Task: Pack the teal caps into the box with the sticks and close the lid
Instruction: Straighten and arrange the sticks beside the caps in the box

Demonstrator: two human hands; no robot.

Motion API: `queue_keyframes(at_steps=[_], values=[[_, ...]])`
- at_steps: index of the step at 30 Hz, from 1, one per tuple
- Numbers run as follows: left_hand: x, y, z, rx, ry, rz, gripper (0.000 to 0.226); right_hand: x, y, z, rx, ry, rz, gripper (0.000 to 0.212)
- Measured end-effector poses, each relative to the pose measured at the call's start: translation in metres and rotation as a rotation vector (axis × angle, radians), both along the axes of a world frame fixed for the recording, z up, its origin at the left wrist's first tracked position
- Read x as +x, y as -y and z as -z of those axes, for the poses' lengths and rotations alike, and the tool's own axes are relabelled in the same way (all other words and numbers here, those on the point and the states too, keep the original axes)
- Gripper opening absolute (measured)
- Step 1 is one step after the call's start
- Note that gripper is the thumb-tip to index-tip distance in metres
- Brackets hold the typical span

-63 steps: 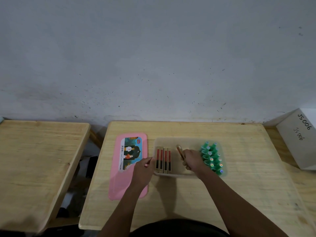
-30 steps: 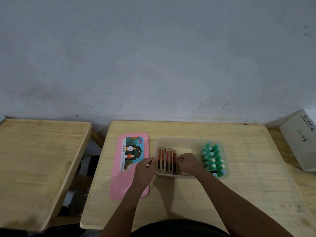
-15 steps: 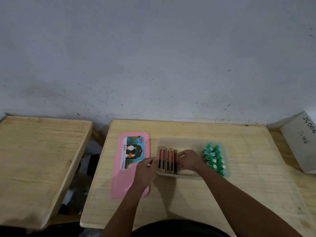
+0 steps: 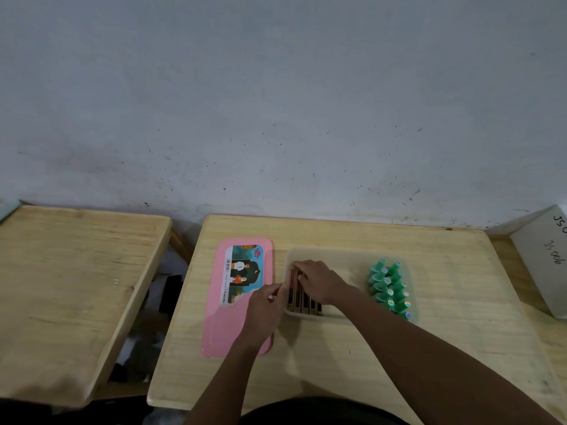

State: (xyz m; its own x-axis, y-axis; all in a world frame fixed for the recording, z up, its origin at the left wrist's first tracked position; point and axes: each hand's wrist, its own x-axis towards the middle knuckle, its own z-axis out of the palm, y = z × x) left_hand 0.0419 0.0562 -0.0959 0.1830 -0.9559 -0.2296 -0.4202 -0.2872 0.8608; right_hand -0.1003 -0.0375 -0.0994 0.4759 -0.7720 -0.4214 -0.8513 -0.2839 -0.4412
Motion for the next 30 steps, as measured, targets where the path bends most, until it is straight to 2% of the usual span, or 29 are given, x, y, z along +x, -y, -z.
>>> queue_keyframes(at_steps=[6,10,13,16,19,22,27,29,30], values=[[-0.001,-0.001,-0.005,-0.007,-0.010,-0.003,0.027,-0.006,0.002,-0.001,0.042,0.071,-0.008,0.047],[-0.002,-0.001,-0.007,-0.004,-0.003,-0.010,0.027,-0.009,-0.003,0.003,0.102,0.134,0.029,0.056],[-0.001,0.000,-0.004,0.010,-0.013,-0.026,0.020,-0.008,-0.013,0.001,0.046,0.246,0.187,0.055],[-0.001,0.001,-0.001,0.021,-0.022,-0.062,0.026,-0.012,-0.027,0.002,-0.072,0.298,0.417,0.051],[-0.001,0.001,0.001,0.013,-0.011,-0.050,0.025,-0.020,-0.035,0.003,0.010,0.294,0.623,0.049],[0.000,0.001,0.000,0.015,-0.007,-0.044,0.027,-0.024,-0.035,0.001,0.143,0.331,0.655,0.042],[0.003,0.001,0.000,0.033,0.012,0.007,0.026,-0.026,-0.032,-0.002,0.191,0.337,0.656,0.042],[0.008,-0.001,0.005,0.053,0.048,-0.066,0.036,-0.028,-0.031,-0.005,0.219,0.322,0.648,0.047],[0.012,-0.002,0.010,0.056,0.127,-0.145,0.041,-0.030,-0.029,-0.005,0.218,0.306,0.644,0.048]])
